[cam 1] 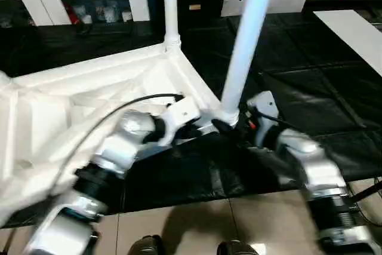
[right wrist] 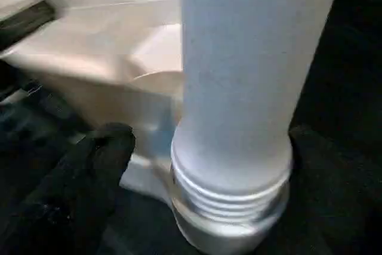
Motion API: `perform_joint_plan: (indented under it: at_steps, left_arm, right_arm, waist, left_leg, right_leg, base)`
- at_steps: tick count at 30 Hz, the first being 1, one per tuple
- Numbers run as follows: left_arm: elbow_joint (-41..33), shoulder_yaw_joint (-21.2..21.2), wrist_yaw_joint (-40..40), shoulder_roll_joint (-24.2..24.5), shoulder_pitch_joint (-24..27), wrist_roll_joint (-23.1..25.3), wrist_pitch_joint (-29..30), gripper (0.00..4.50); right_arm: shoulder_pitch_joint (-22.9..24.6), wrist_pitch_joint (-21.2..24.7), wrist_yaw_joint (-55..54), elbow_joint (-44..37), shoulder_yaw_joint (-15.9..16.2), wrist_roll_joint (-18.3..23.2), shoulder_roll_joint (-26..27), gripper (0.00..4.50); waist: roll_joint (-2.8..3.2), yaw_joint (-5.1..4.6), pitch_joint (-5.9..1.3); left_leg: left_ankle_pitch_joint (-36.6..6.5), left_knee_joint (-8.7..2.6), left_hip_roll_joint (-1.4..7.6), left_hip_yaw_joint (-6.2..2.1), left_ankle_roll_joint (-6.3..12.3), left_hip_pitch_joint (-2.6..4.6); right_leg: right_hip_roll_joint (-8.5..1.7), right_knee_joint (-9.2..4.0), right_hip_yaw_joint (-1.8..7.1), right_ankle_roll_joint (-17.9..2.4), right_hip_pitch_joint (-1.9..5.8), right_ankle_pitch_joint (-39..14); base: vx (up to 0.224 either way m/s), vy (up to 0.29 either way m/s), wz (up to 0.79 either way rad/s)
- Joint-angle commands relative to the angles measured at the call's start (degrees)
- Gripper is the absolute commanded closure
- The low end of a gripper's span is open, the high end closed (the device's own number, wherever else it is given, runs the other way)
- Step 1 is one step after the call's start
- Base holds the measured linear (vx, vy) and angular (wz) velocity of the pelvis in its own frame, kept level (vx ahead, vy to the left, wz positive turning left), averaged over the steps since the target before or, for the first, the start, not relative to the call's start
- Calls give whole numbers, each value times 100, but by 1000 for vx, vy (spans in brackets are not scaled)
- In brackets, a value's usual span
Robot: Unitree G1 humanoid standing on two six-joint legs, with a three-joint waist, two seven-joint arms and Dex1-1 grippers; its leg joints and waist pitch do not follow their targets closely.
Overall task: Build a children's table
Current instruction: Rotate leg to tighten
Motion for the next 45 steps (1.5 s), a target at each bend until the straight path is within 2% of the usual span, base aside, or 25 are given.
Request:
perform_joint_plan:
  at_steps: [1, 2, 5, 7, 9, 12, 15, 16, 17, 18, 24, 26, 33, 37, 38, 40, 42, 43, 44, 45]
  left_arm:
    - [-115, -181, -673, 187, -67, -150, -608, 450]
    - [-101, -204, -865, 249, -60, -219, -668, 450]
    - [-49, -257, -1137, 380, -83, -276, -718, 450]
    - [74, -377, -1612, 598, -138, -312, -1069, 450]
    - [150, -413, -1956, 712, -182, -406, -1244, 450]
    - [349, -475, -2276, 840, -279, -390, -1540, 450]
    - [430, -512, -2395, 890, -314, -376, -1665, 450]
    - [454, -511, -2414, 896, -321, -375, -1690, 450]
    - [488, -513, -2423, 900, -334, -367, -1720, 450]
    - [535, -515, -2438, 903, -352, -366, -1764, 450]
    - [705, -527, -2514, 901, -408, -386, -1929, 450]
    - [743, -527, -2528, 897, -414, -388, -1968, 450]
    - [830, -519, -2543, 877, -425, -370, -2045, 450]
    - [809, -488, -2358, 837, -385, -329, -1939, 450]
    - [649, -404, -2036, 718, -314, -331, -1605, 450]
    - [601, -377, -1936, 679, -296, -332, -1506, 450]
    - [229, -240, -1378, 406, -219, -342, -774, 450]
    - [100, -189, -1180, 295, -196, -354, -527, 450]
    - [-170, -60, -650, -41, -148, -365, 36, 450]
    - [-170, -60, -650, -41, -148, -365, 36, 450]
  right_arm:
    - [-32, -372, 634, -81, 216, 41, -226, 2]
    - [-40, -470, 785, -64, 286, 15, -322, 2]
    - [-80, -704, 1035, 30, 425, -72, -486, 2]
    - [-140, -963, 1592, 185, 576, -29, -686, 2]
    - [-202, -989, 2005, 280, 634, 94, -775, 2]
    - [-295, -1026, 2450, 419, 753, 176, -871, 29]
    - [-333, -984, 2643, 472, 836, 218, -918, 47]
    - [-345, -971, 2699, 490, 854, 240, -925, 72]
    - [-358, -966, 2757, 502, 870, 261, -930, 72]
    - [-375, -988, 2812, 532, 882, 278, -933, 78]
    - [-416, -1030, 2984, 628, 875, 336, -917, 123]
    - [-423, -1073, 2996, 653, 880, 344, -911, 156]
    - [-393, -1081, 3051, 608, 895, 375, -885, 176]
    - [-245, -986, 3000, 447, 905, 474, -828, 180]
    - [-62, -597, 2738, 147, 838, 653, -663, 180]
    - [-12, -485, 2649, 60, 816, 700, -610, 181]
    - [154, -56, 1651, -241, 722, 611, -135, 181]
    - [206, 17, 1290, -332, 685, 575, 67, 181]
    - [267, 321, 411, -476, 620, 440, 553, 182]
    - [267, 321, 411, -476, 620, 440, 553, 183]
  waist:
    - [-9, 10, -481]
    - [17, 34, -487]
    - [24, 65, -480]
    - [27, 101, -480]
    - [29, 133, -474]
    - [25, 134, -465]
    - [20, 133, -463]
    - [18, 136, -465]
    - [-36, 122, -445]
    - [-10, 139, -456]
    - [-12, 142, -462]
    - [-11, 145, -465]
    - [-13, 148, -458]
    - [-15, 151, -454]
    - [-17, 149, -450]
    - [-14, 158, -449]
    - [-21, 139, -422]
    - [19, 133, -434]
    - [-5, 84, -426]
    - [-12, 60, -411]
  left_leg:
    - [-1018, -299, 250, -139, 420, 211]
    - [-1029, -292, 266, -137, 440, 240]
    - [-989, -299, 279, -129, 448, 240]
    - [-1058, -300, 289, -131, 436, 247]
    - [-1175, -304, 291, -121, 391, 259]
    - [-1317, -318, 291, -130, 353, 244]
    - [-1392, -323, 292, -131, 305, 247]
    - [-1404, -325, 296, -128, 283, 252]
    - [-1405, -332, 293, -120, 299, 239]
    - [-1370, -326, 297, -126, 303, 243]
    - [-1214, -312, 295, -119, 390, 239]
    - [-1235, -313, 297, -120, 383, 241]
    - [-1312, -327, 303, -120, 343, 245]
    - [-1301, -331, 306, -119, 354, 245]
    - [-1300, -334, 305, -114, 354, 247]
    - [-1293, -348, 314, -122, 351, 244]
    - [-1480, -382, 317, -128, 220, 252]
    - [-1521, -386, 313, -139, 150, 263]
    - [-1737, -400, 294, -161, -11, 263]
    - [-1725, -412, 294, -159, -51, 249]
  right_leg:
    - [-382, -390, 162, -1434, 255, -80]
    - [-390, -391, 159, -1469, 232, -92]
    - [-372, -369, 152, -1527, 220, -36]
    - [-383, -368, 146, -1545, 215, -94]
    - [-382, -368, 146, -1562, 198, -196]
    - [-398, -378, 140, -1556, 207, -419]
    - [-409, -389, 145, -1536, 203, -579]
    - [-409, -391, 148, -1539, 195, -620]
    - [-405, -404, 151, -1530, 190, -645]
    - [-422, -392, 154, -1531, 194, -672]
    - [-412, -381, 147, -1567, 186, -522]
    - [-415, -383, 146, -1570, 186, -552]
    - [-417, -391, 148, -1552, 177, -670]
    - [-414, -394, 150, -1541, 175, -672]
    - [-408, -393, 153, -1543, 177, -668]
    - [-412, -391, 151, -1547, 174, -685]
    - [-420, -412, 164, -1491, 145, -1011]
    - [-426, -410, 165, -1484, 137, -1113]
    - [-442, -459, 170, -1346, 135, -1576]
    - [-436, -463, 179, -1315, 120, -1612]
  base:
    - [0, 0, 0]
    - [0, 0, 0]
    - [0, 0, 0]
    - [0, 0, 0]
    - [0, 0, 0]
    - [0, 0, 0]
    - [0, 0, 0]
    - [0, 0, 0]
    - [0, 0, 0]
    - [0, 0, 0]
    - [0, 0, 0]
    - [0, 0, 0]
    - [0, 0, 0]
    - [0, 0, 0]
    - [0, 0, 0]
    - [0, 0, 0]
    - [0, 0, 0]
    - [0, 0, 0]
    - [0, 0, 0]
    - [0, 0, 0]
